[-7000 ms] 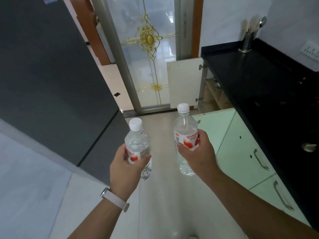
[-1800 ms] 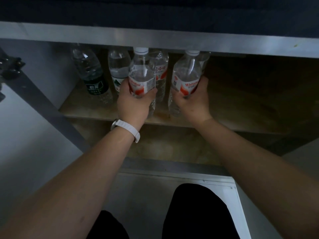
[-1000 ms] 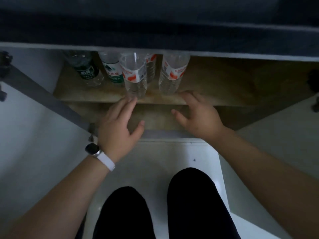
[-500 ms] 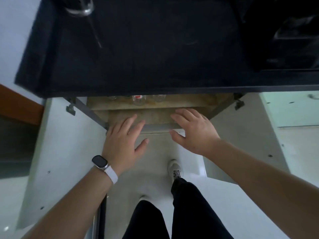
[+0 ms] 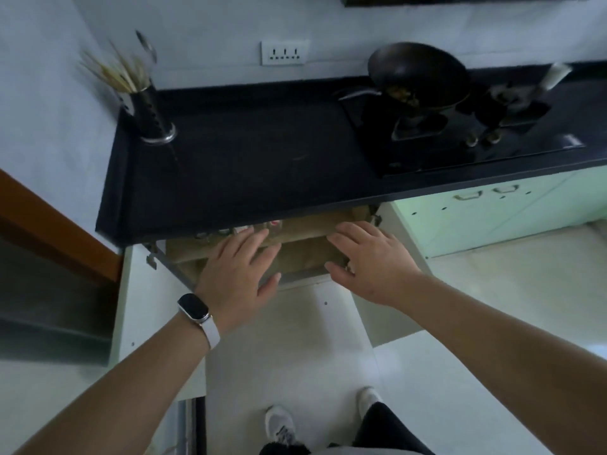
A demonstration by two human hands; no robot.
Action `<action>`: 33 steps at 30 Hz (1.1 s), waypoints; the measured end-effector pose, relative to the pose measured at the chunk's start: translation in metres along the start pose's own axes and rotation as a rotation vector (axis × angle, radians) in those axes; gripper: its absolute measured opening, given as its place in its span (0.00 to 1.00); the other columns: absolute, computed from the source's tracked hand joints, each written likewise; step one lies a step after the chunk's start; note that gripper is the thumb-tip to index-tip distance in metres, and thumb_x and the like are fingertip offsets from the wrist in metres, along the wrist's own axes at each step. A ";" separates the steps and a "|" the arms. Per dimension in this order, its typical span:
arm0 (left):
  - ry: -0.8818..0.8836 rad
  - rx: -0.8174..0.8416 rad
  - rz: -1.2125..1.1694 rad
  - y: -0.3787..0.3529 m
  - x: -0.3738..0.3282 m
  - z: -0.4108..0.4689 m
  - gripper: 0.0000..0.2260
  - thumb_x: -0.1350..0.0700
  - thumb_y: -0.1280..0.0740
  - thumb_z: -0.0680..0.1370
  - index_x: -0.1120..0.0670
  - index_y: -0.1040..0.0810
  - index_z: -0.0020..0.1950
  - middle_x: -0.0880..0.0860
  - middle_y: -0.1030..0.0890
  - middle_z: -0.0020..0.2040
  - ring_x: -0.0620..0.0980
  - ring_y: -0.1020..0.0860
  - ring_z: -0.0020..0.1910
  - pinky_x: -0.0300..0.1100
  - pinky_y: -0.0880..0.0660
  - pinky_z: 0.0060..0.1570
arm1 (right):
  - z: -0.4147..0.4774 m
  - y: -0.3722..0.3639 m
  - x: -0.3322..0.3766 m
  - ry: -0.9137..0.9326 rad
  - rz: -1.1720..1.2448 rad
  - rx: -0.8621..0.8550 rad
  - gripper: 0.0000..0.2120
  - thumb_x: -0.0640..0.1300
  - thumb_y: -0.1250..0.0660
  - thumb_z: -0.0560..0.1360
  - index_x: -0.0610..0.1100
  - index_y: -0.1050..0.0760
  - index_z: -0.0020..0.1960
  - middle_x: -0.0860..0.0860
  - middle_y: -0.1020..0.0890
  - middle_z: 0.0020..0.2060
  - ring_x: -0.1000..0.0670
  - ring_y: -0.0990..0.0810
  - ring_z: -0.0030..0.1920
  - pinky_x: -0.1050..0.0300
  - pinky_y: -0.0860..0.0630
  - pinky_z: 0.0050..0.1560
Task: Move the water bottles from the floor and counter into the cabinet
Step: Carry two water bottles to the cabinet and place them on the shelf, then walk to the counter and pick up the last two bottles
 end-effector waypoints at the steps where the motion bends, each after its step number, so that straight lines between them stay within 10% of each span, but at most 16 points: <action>1: -0.012 -0.005 0.006 0.006 -0.009 0.005 0.22 0.45 0.41 0.78 0.55 0.20 0.66 0.58 0.22 0.68 0.61 0.26 0.67 0.57 0.27 0.63 | -0.008 0.006 -0.006 -0.013 0.000 -0.008 0.27 0.63 0.49 0.81 0.52 0.38 0.76 0.53 0.37 0.76 0.48 0.41 0.76 0.51 0.43 0.74; 10: -0.094 -0.025 0.006 0.020 -0.119 0.074 0.22 0.44 0.41 0.78 0.53 0.21 0.67 0.56 0.22 0.68 0.58 0.25 0.69 0.59 0.27 0.65 | -0.082 0.037 -0.101 -0.121 0.028 -0.110 0.31 0.65 0.54 0.77 0.53 0.38 0.76 0.53 0.36 0.76 0.47 0.39 0.75 0.50 0.43 0.74; 16: -0.171 -0.003 -0.010 0.012 -0.230 0.134 0.22 0.44 0.41 0.78 0.52 0.21 0.67 0.56 0.22 0.68 0.58 0.24 0.68 0.59 0.25 0.63 | -0.148 0.046 -0.209 -0.227 0.046 -0.245 0.25 0.62 0.44 0.75 0.49 0.23 0.64 0.49 0.21 0.63 0.43 0.22 0.62 0.45 0.25 0.61; 33: -0.611 -0.080 -0.045 -0.041 -0.576 0.315 0.22 0.46 0.38 0.76 0.55 0.21 0.64 0.59 0.21 0.64 0.62 0.23 0.64 0.58 0.26 0.61 | -0.368 0.049 -0.499 -0.607 0.088 -0.335 0.28 0.63 0.47 0.76 0.49 0.26 0.67 0.49 0.23 0.66 0.43 0.26 0.65 0.48 0.30 0.65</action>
Point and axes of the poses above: each hand's wrist, its own z-axis towards the middle knuckle, its own y-axis out of the back of the hand, x = y × z, the point moved 3 cm from there along z, towards the middle knuckle
